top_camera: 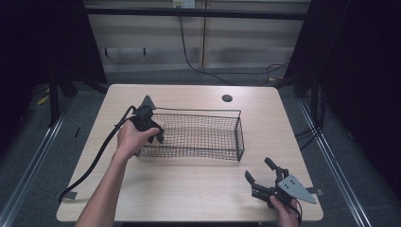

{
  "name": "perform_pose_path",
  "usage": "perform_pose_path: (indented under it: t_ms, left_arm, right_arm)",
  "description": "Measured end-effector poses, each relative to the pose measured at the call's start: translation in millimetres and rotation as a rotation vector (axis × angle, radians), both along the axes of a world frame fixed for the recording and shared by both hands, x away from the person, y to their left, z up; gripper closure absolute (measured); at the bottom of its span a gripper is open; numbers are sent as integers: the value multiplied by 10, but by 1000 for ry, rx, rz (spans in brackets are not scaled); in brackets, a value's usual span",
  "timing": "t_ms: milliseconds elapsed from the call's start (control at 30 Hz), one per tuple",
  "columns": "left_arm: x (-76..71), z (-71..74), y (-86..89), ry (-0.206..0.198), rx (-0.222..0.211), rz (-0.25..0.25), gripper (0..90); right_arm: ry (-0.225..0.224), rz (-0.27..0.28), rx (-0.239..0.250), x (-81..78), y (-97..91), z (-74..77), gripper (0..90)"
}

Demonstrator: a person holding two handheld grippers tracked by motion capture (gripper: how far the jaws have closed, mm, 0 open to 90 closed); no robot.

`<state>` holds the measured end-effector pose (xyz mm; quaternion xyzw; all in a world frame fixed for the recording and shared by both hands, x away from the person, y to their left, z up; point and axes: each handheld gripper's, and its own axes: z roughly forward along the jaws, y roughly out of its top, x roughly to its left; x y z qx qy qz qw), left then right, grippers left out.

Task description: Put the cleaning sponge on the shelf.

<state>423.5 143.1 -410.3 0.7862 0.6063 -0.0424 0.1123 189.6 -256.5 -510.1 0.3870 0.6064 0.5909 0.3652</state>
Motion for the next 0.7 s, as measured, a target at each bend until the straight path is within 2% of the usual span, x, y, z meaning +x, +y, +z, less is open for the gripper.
perform_pose_path:
  t_ms: [67, 133, 233, 433, 500, 600, 700]
  left_arm:
    - [-6, -11, -16, -1, -3, 3, 323]
    - [-8, -24, -14, -3, 16, -3, 323]
    - [-6, -44, -5, -5, 16, 23, 323]
    - [-10, -105, 47, 12, 21, 28, 323]
    - [-12, -131, 50, 16, 35, 27, 323]
    - [-15, -149, 32, 19, 27, 24, 322]
    - [-6, -158, 36, 28, 43, 35, 322]
  right_arm:
    - [0, 0, 0, 0, 0, 0, 134]
    - [-1, 0, 0, 0, -1, 0, 134]
    - [0, 1, 1, 0, -1, 0, 134]
    - [0, 0, 0, 0, 0, 0, 134]
    - [1, 1, 1, 0, 0, 0, 134]
    - [1, 1, 1, 1, -1, 0, 134]
    - [1, 1, 0, 1, 0, 0, 134]
